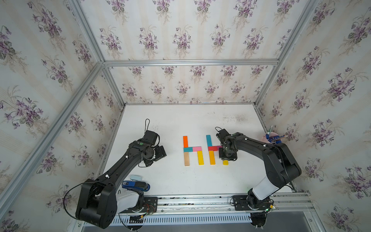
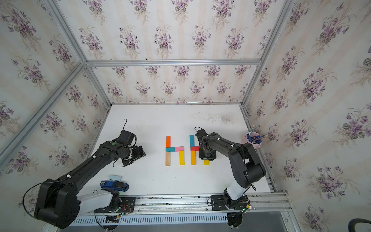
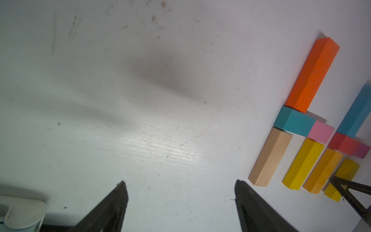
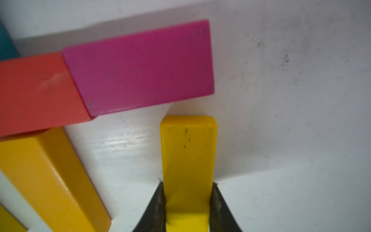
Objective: Assemble the letter h with building blocks
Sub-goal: Assemble the building block at the center of the board.
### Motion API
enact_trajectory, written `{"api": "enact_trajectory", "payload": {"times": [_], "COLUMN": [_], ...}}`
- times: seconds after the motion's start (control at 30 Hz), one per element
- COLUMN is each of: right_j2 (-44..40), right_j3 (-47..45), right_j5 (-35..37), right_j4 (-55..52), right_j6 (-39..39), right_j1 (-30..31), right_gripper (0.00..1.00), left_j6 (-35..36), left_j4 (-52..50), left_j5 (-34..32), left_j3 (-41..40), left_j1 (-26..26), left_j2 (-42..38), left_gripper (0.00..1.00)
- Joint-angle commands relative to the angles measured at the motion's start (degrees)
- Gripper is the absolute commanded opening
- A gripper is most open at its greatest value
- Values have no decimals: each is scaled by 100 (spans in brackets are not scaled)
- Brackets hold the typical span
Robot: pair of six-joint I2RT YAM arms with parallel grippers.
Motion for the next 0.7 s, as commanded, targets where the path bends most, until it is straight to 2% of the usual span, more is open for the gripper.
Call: {"api": "enact_trajectory", "payload": {"times": [0.0, 0.1, 0.17, 0.37, 0.53, 0.67], "right_j2": [107, 210, 234, 233, 334, 348], "right_j3": [48, 63, 87, 129, 177, 211], "right_j5": [103, 123, 139, 182, 300, 416], "right_j4": [-49, -11, 7, 68, 73, 42], "right_j6": [-83, -99, -106, -165, -193, -208], "right_j1": [2, 3, 4, -2, 2, 0], "right_gripper": [27, 50, 53, 48, 39, 39], "left_j6": [48, 68, 58, 44, 52, 57], "left_j4": [81, 53, 53, 62, 36, 18], "left_j5": [-18, -47, -46, -28, -46, -64], "left_j3": [67, 80, 80, 76, 84, 71], "left_j1": [9, 4, 4, 4, -1, 5], "left_j2": [10, 1, -4, 6, -14, -32], "left_gripper": [86, 86, 86, 86, 86, 86]}}
